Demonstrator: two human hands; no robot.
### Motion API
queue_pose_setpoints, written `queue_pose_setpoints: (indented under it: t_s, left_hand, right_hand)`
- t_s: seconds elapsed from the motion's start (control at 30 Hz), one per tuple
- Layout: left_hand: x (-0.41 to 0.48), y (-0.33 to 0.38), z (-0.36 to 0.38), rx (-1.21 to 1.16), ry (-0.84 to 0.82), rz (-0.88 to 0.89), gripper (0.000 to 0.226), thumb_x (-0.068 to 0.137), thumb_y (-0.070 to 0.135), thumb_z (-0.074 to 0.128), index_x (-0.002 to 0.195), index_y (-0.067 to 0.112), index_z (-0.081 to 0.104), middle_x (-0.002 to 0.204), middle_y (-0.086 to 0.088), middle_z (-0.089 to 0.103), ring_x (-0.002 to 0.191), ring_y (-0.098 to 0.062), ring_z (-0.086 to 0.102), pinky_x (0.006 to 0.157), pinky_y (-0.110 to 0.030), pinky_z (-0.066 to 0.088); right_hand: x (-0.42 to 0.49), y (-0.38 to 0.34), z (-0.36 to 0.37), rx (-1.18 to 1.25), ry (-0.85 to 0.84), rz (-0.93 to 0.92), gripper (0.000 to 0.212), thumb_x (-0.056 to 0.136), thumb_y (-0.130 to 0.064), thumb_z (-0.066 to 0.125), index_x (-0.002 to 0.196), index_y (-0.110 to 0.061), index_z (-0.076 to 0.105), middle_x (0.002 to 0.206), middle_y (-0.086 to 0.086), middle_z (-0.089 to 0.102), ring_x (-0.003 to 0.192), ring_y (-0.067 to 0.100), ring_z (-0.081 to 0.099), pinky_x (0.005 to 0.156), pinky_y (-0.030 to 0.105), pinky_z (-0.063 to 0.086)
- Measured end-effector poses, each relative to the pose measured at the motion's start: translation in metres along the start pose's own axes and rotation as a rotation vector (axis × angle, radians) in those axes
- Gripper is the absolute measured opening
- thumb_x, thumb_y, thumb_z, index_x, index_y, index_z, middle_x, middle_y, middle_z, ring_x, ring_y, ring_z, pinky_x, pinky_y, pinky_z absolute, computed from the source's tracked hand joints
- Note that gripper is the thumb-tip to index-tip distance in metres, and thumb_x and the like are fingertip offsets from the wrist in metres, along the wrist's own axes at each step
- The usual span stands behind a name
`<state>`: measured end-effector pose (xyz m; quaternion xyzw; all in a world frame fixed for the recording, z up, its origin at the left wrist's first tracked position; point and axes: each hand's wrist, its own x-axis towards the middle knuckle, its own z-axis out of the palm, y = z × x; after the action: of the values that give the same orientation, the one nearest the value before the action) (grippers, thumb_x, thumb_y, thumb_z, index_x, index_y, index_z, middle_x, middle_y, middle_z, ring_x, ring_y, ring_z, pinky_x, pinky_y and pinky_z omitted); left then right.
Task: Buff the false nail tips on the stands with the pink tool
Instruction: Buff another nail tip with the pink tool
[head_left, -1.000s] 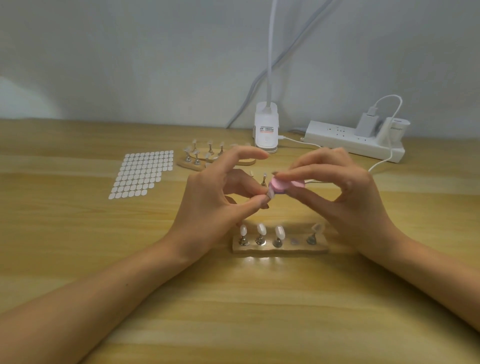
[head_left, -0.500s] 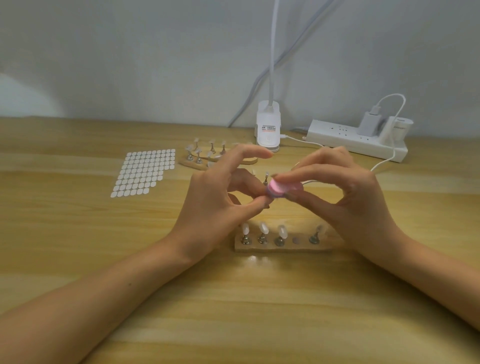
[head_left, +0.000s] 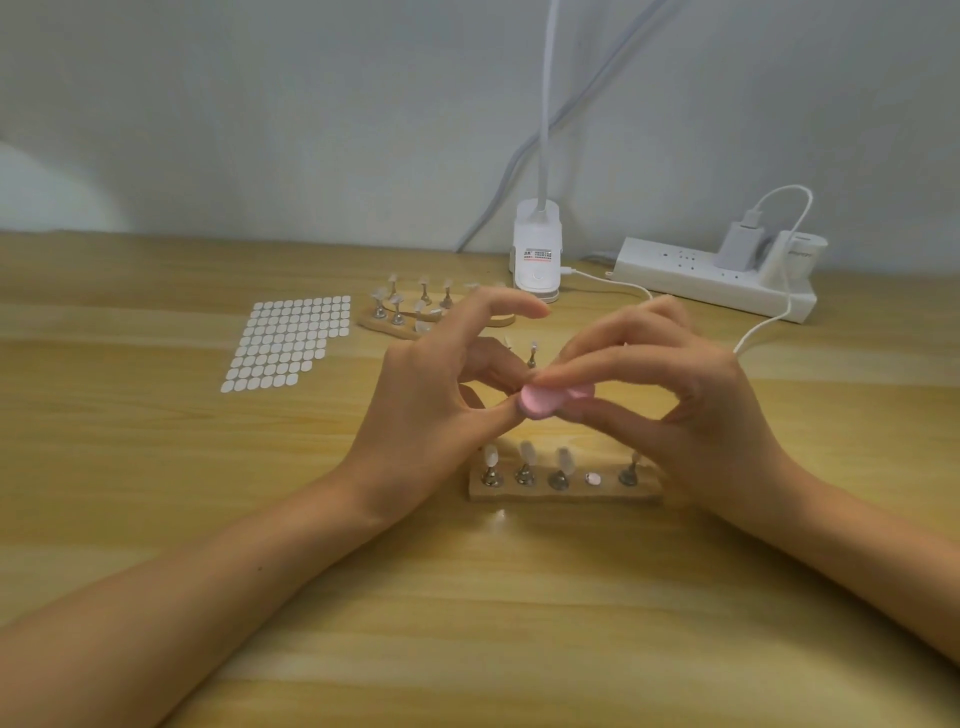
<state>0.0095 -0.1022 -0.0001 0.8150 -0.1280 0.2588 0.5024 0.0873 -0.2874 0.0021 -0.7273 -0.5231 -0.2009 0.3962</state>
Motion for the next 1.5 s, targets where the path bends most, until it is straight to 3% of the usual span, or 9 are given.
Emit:
queue_pose_setpoints:
  t_s: [0.1, 0.23, 0.33, 0.47, 0.6, 0.93, 1.07, 1.2, 1.5]
  left_hand:
    - [0.0003, -0.0013, -0.0004, -0.008, 0.008, -0.022, 0.048, 0.081, 0.008, 0.082, 0.124, 0.017, 0.060, 0.079, 0.006, 0.077, 0.078, -0.009, 0.075, 0.055, -0.013, 0.046]
    - [0.0000, 0.0003, 0.0001, -0.012, 0.003, -0.003, 0.048, 0.081, 0.022, 0.081, 0.124, 0.014, 0.060, 0.080, 0.005, 0.077, 0.078, -0.010, 0.075, 0.054, -0.010, 0.043]
    - [0.0001, -0.0016, -0.0006, -0.022, 0.002, -0.029, 0.047, 0.082, 0.007, 0.080, 0.123, 0.016, 0.060, 0.079, 0.006, 0.077, 0.078, -0.009, 0.076, 0.055, -0.010, 0.044]
    - [0.0000, 0.0008, 0.0000, -0.022, -0.002, 0.000, 0.048, 0.082, 0.025, 0.080, 0.124, 0.014, 0.059, 0.080, 0.004, 0.077, 0.079, -0.011, 0.076, 0.054, -0.013, 0.045]
    - [-0.0002, -0.0022, -0.0009, -0.027, 0.007, -0.031, 0.048, 0.082, 0.004, 0.080, 0.124, 0.016, 0.059, 0.079, 0.004, 0.077, 0.079, -0.011, 0.076, 0.055, -0.016, 0.048]
    - [-0.0006, -0.0001, 0.0003, -0.015, 0.002, 0.007, 0.053, 0.082, 0.023, 0.080, 0.129, 0.014, 0.056, 0.080, 0.005, 0.077, 0.078, -0.009, 0.076, 0.058, -0.026, 0.058]
    - [-0.0001, -0.0020, 0.0008, -0.025, 0.008, -0.010, 0.055, 0.083, 0.009, 0.080, 0.130, 0.017, 0.054, 0.077, 0.006, 0.076, 0.074, -0.009, 0.075, 0.056, -0.016, 0.051]
    - [-0.0011, -0.0011, 0.0012, -0.022, -0.006, 0.015, 0.051, 0.084, 0.018, 0.079, 0.129, 0.017, 0.054, 0.078, 0.006, 0.076, 0.075, -0.009, 0.076, 0.057, -0.020, 0.054]
    - [-0.0010, -0.0015, 0.0009, -0.059, -0.013, 0.000, 0.056, 0.083, 0.021, 0.079, 0.132, 0.018, 0.053, 0.080, 0.005, 0.077, 0.075, -0.012, 0.076, 0.056, -0.023, 0.055]
  right_hand:
    - [0.0010, 0.0020, -0.0026, 0.026, 0.051, 0.096, 0.020, 0.083, -0.030, 0.071, 0.103, -0.030, 0.071, 0.099, -0.011, 0.070, 0.095, 0.022, 0.057, 0.083, 0.037, 0.041]
    - [-0.0004, -0.0015, 0.0005, 0.012, 0.007, 0.017, 0.020, 0.084, -0.030, 0.071, 0.104, -0.029, 0.072, 0.098, -0.009, 0.070, 0.094, 0.024, 0.057, 0.083, 0.032, 0.040]
    - [0.0005, 0.0012, -0.0032, 0.023, 0.056, 0.099, 0.020, 0.083, -0.031, 0.070, 0.103, -0.027, 0.073, 0.098, -0.010, 0.070, 0.095, 0.012, 0.056, 0.082, 0.039, 0.042]
    - [0.0000, -0.0023, 0.0002, 0.012, 0.010, 0.027, 0.020, 0.084, -0.031, 0.070, 0.104, -0.028, 0.071, 0.099, -0.009, 0.070, 0.095, 0.021, 0.055, 0.082, 0.030, 0.040]
    - [0.0016, 0.0002, -0.0031, 0.032, 0.073, 0.120, 0.019, 0.084, -0.032, 0.069, 0.103, -0.029, 0.071, 0.099, -0.014, 0.068, 0.097, 0.006, 0.056, 0.083, 0.043, 0.043]
    - [-0.0002, -0.0023, 0.0006, 0.030, 0.012, 0.050, 0.019, 0.085, -0.031, 0.070, 0.104, -0.030, 0.071, 0.100, -0.011, 0.070, 0.096, 0.025, 0.056, 0.084, 0.029, 0.039]
    - [0.0015, 0.0013, -0.0035, 0.038, 0.055, 0.121, 0.020, 0.084, -0.032, 0.069, 0.104, -0.029, 0.071, 0.101, -0.015, 0.069, 0.097, 0.009, 0.057, 0.083, 0.035, 0.041]
    - [-0.0007, -0.0005, -0.0010, 0.046, 0.020, 0.079, 0.019, 0.085, -0.033, 0.069, 0.104, -0.031, 0.072, 0.101, -0.014, 0.069, 0.098, 0.021, 0.054, 0.084, 0.028, 0.040]
    - [0.0007, 0.0019, -0.0030, 0.029, 0.034, 0.082, 0.019, 0.085, -0.032, 0.070, 0.104, -0.030, 0.071, 0.101, -0.014, 0.070, 0.096, 0.018, 0.056, 0.083, 0.033, 0.040]
